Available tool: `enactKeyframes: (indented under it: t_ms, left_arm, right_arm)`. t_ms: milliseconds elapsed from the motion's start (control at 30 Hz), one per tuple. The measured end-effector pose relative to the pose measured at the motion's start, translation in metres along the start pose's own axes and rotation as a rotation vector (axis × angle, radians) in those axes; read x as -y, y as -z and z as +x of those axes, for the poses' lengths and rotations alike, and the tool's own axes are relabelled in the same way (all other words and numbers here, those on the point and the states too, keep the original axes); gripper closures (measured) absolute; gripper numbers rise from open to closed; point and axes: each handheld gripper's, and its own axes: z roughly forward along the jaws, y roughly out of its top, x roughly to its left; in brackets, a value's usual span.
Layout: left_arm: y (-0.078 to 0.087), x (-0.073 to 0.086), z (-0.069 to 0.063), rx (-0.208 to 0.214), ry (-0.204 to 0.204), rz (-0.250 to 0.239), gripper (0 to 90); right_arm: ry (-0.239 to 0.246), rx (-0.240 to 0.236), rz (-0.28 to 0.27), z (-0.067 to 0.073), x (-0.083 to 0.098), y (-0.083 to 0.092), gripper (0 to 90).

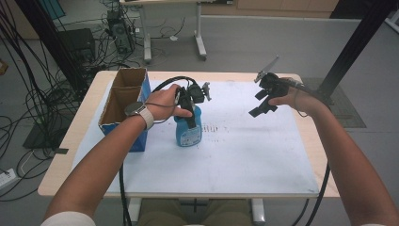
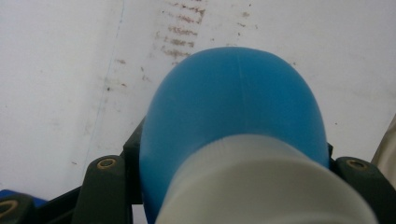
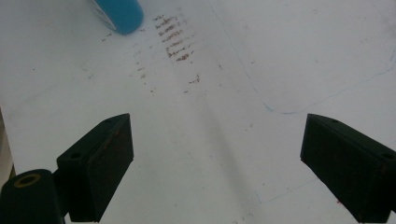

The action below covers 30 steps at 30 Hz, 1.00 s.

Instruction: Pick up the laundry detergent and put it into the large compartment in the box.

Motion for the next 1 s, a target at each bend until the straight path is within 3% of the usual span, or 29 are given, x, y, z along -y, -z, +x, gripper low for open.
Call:
enactKeyframes:
  t_ms: [1000]
  left_arm:
    - [0.0006,-0.0001,-0.0016,-0.012,0.017,0.001,40.1]
  right_arm:
    - [0.006,0.003,-0.001,0.0040,0.0006,0.0014,9.2]
